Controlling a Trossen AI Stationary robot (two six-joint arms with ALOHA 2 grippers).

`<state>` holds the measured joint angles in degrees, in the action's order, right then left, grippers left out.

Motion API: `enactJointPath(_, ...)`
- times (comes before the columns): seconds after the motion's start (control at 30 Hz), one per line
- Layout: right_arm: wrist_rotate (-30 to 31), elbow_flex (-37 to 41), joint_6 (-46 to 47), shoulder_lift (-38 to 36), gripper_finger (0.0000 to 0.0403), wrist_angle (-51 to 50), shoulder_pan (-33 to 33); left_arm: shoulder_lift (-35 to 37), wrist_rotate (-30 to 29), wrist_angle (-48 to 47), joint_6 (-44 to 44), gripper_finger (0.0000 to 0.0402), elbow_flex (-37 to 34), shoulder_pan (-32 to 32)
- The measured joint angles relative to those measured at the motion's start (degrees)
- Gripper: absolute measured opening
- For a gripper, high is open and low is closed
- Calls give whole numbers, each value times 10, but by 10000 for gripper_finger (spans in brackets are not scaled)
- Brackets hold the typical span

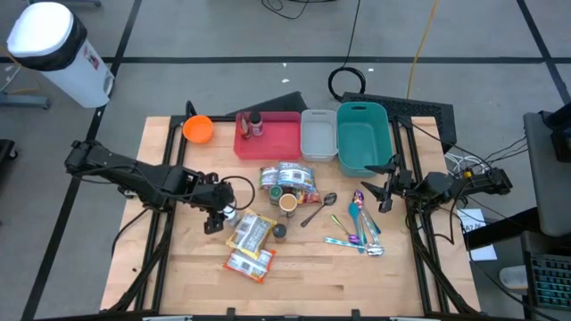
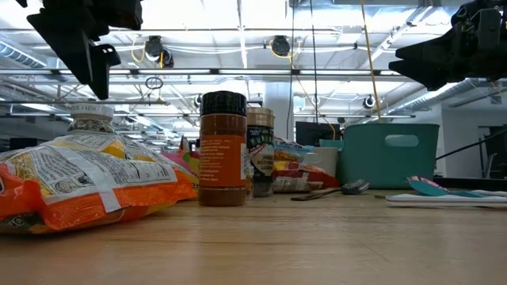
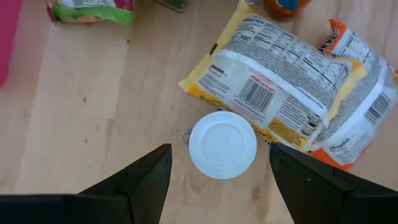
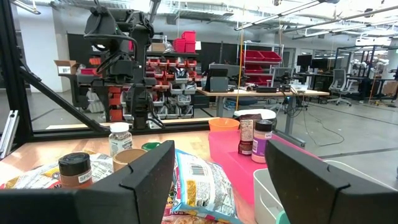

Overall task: Pick & Place Food Item
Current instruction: Put the white seasoning bottle into the red bin

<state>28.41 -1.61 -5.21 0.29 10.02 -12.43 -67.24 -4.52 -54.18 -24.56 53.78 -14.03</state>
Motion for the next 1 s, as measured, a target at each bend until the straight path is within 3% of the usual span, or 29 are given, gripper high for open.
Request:
enactJointPath(0.6, 0, 0, 0, 0, 242, 0, 0, -16, -7, 5, 2, 275, 1, -5)
enactJointPath(0.77, 0, 0, 0, 0, 242, 0, 0, -49, -17, -6, -9, 301, 1, -1)
enactJointPath(1.0, 0, 0, 0, 0, 242, 0, 0, -86, 58, -10, 38, 350, 1, 2)
